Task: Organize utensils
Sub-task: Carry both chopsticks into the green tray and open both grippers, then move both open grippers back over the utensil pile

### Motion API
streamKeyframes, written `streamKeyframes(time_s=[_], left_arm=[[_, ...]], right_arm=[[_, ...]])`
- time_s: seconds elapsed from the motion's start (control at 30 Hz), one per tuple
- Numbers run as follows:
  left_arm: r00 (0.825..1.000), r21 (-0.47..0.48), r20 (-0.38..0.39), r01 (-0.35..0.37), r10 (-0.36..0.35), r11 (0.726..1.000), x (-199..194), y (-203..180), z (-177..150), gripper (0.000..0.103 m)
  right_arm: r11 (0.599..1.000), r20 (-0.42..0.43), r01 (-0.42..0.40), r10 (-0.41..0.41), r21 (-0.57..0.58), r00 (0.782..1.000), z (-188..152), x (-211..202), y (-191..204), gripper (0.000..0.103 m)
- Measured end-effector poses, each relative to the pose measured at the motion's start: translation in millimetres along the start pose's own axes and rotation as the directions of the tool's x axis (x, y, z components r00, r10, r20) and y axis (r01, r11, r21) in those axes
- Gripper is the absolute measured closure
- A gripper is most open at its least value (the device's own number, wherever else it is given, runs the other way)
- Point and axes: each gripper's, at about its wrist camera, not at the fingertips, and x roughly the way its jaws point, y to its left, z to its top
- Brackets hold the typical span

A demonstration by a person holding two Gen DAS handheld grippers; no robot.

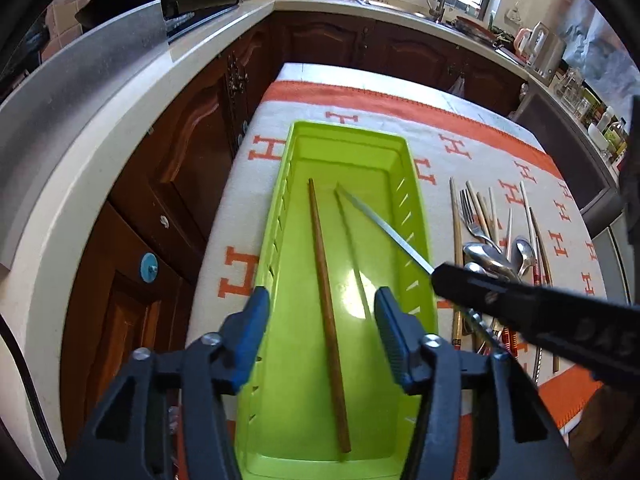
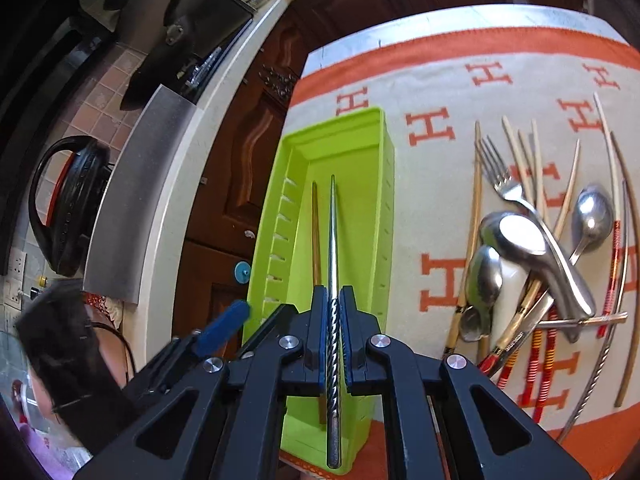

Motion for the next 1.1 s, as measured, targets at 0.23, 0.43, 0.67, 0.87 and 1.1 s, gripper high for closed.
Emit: streamKeyframes(time_s=[0.23, 0.43, 0.67, 0.87, 1.1], left_arm=[[0.997, 0.01, 0.041, -0.073, 0.072, 0.997, -15.1, 8.3, 1.8, 0.034], [0.993, -0.004, 0.063, -0.098, 0.098, 0.995, -23.8, 15.4, 5.0, 0.031], [0.993, 0.011, 0.055, -0.106, 0.106, 0.994, -24.4, 7.3, 1.4, 0.031], [0.994, 0.033, 0.057, -0.093, 0.091, 0.995, -27.4, -10.2, -0.1, 0.031], [0.996, 0.049, 0.064, -0.066, 0.063, 0.997, -29.9, -39.4, 0.0, 0.024]], right_arm=[[1.0, -0.033, -0.021, 0.021, 0.006, 0.999, -6.4, 12.9, 2.6, 0.087], [1.0, -0.003, -0.021, 0.021, -0.004, 1.0, -7.5, 2.5, 6.6, 0.074], [1.0, 0.028, -0.017, 0.017, 0.01, 0.999, -8.7, -18.5, -10.3, 0.073], [1.0, 0.072, 0.0, -0.001, 0.012, 0.997, -8.9, -41.3, -29.5, 0.073], [0.998, 0.142, 0.059, -0.058, -0.001, 0.988, -6.5, -71.0, -60.0, 0.073]])
